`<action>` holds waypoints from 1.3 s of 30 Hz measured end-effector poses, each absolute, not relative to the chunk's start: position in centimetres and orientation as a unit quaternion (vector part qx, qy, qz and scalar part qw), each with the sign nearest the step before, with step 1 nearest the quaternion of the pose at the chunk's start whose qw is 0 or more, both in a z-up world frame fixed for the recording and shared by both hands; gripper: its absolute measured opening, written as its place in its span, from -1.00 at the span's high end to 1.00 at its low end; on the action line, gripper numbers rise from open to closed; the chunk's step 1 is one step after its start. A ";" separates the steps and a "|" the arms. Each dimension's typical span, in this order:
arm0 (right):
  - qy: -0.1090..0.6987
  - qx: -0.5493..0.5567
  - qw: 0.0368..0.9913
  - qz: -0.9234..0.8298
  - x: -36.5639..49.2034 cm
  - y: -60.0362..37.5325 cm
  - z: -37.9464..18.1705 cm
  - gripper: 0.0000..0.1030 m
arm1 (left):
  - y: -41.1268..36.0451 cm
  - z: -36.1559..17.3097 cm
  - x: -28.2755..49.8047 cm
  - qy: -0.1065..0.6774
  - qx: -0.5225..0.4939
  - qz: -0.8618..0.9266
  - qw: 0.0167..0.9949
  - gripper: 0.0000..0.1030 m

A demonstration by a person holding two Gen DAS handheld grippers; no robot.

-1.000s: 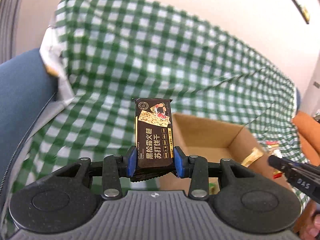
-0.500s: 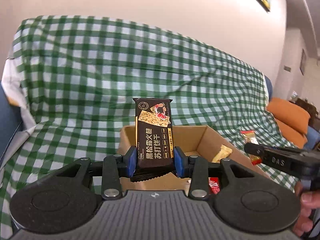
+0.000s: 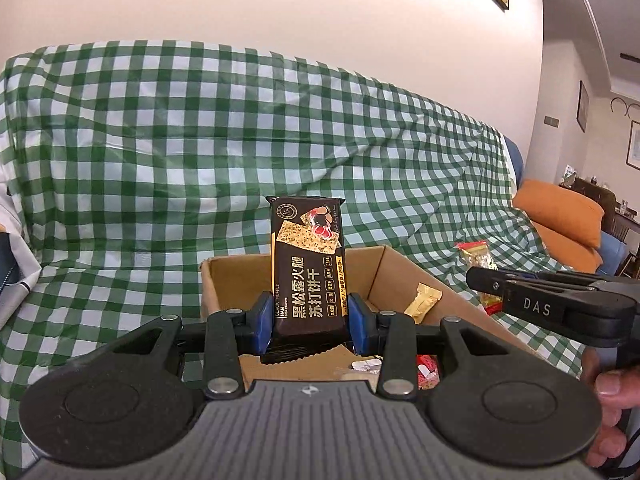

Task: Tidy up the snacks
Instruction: 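Open both tools to drop the cracker pack and candy into the box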

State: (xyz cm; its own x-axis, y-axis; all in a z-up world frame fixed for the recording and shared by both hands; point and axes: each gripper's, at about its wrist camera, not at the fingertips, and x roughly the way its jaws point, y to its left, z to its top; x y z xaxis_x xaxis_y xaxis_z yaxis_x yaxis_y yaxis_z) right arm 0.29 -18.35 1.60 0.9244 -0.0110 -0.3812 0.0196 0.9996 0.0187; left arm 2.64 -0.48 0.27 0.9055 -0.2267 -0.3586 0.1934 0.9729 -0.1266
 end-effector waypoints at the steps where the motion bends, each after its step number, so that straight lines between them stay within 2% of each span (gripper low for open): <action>1: 0.193 0.010 0.981 -0.009 0.3 -18.3 1.6 0.65 | -0.5 0.3 2.7 0.188 -0.044 -0.109 0.975 0.17; 39: 0.192 -0.001 0.981 -0.011 0.2 -18.3 1.8 0.64 | -2.4 -0.1 3.9 0.188 -0.035 -0.136 0.972 0.17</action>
State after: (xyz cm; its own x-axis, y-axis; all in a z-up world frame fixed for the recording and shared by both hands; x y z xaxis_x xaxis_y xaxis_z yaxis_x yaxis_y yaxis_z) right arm 0.22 -18.30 1.80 0.9257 -0.0209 -0.3777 0.0203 0.9998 -0.0056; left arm 3.89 -2.39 -0.10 0.8925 -0.2783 -0.3551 0.2519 0.9603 -0.1195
